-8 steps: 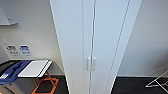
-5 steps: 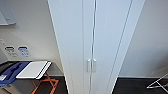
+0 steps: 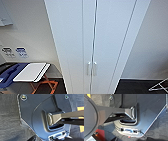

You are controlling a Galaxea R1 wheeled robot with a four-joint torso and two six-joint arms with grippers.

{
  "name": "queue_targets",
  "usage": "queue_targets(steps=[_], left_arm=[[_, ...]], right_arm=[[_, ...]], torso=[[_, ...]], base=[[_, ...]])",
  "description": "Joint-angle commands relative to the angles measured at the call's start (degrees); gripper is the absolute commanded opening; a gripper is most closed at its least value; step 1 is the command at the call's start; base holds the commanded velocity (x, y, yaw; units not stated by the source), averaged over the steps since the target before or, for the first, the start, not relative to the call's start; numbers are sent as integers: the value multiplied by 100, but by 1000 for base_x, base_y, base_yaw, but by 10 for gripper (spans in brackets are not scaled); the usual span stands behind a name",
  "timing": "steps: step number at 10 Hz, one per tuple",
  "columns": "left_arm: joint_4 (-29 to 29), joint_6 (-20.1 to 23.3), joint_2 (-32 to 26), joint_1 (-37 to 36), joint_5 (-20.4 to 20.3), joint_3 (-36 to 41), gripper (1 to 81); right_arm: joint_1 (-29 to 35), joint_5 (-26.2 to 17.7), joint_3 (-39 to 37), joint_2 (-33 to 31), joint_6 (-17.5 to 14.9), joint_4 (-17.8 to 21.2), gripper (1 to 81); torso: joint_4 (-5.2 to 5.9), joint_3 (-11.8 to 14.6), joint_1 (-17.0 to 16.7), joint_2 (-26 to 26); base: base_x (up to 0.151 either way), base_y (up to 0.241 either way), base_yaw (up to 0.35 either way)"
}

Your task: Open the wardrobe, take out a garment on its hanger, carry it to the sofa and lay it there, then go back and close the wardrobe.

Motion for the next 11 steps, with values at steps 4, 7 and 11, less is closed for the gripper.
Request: queue_targets(steps=[4, 7, 11], left_arm=[[35, 9, -181, -83, 344, 289, 811], [18, -17, -858, -277, 344, 1230, 811], [27, -70, -2340, -917, 344, 3187, 811]], right_arm=[[173, -416, 307, -268, -29, -13, 811], [656, -398, 1785, -1403, 6, 31, 811], [1596, -433, 3330, -2667, 32, 40, 811]], torso=[[0, -2, 5, 2], [0, -2, 2, 2], [0, -2, 2, 2]], base=[[0, 0, 0], [0, 0, 0], [0, 0, 0]])
